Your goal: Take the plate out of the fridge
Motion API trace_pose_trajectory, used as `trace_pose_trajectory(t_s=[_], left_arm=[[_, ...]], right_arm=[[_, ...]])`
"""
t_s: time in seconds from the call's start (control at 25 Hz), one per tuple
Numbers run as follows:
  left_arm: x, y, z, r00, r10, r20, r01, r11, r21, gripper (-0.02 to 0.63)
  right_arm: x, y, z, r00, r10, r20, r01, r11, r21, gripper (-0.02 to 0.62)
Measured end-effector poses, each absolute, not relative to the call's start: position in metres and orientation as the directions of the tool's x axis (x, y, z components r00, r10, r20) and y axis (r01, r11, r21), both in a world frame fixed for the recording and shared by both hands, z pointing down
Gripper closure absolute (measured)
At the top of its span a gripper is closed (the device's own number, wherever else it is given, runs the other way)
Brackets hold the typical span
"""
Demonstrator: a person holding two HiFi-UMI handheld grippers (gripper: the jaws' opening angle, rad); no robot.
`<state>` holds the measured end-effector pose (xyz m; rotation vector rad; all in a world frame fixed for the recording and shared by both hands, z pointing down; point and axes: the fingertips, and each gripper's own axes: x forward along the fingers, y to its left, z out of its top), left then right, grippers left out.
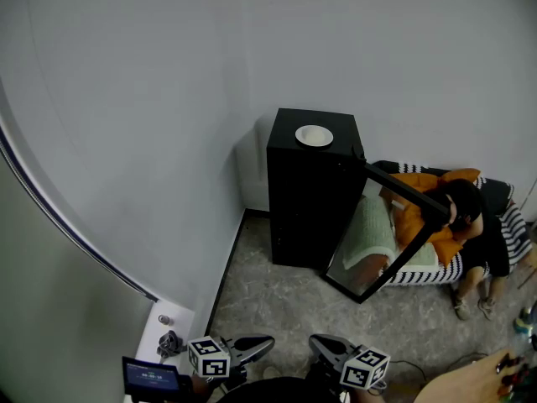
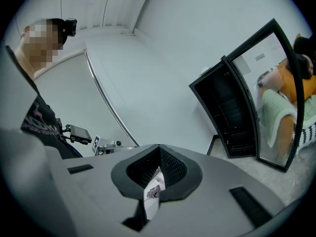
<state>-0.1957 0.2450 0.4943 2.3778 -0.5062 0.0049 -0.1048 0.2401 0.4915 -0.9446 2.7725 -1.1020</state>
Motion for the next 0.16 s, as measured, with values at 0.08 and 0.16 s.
trace_pose_trajectory(t_s=[0.08,0.16], left_arm=[[-0.1962,0.2442,0.4939,0.924,-0.357,0.138,-0.358,-0.681,0.639,0.601],[-0.1963,0.243,0.4928,0.924,-0.357,0.137,-0.358,-0.68,0.64,0.601]], right_arm=[[-0.1054,0.2396,0.4907,-0.818,-0.538,0.201,-0.529,0.571,-0.627,0.598],[-0.1057,0.239,0.4899,-0.819,-0.538,0.2,-0.529,0.572,-0.628,0.598]])
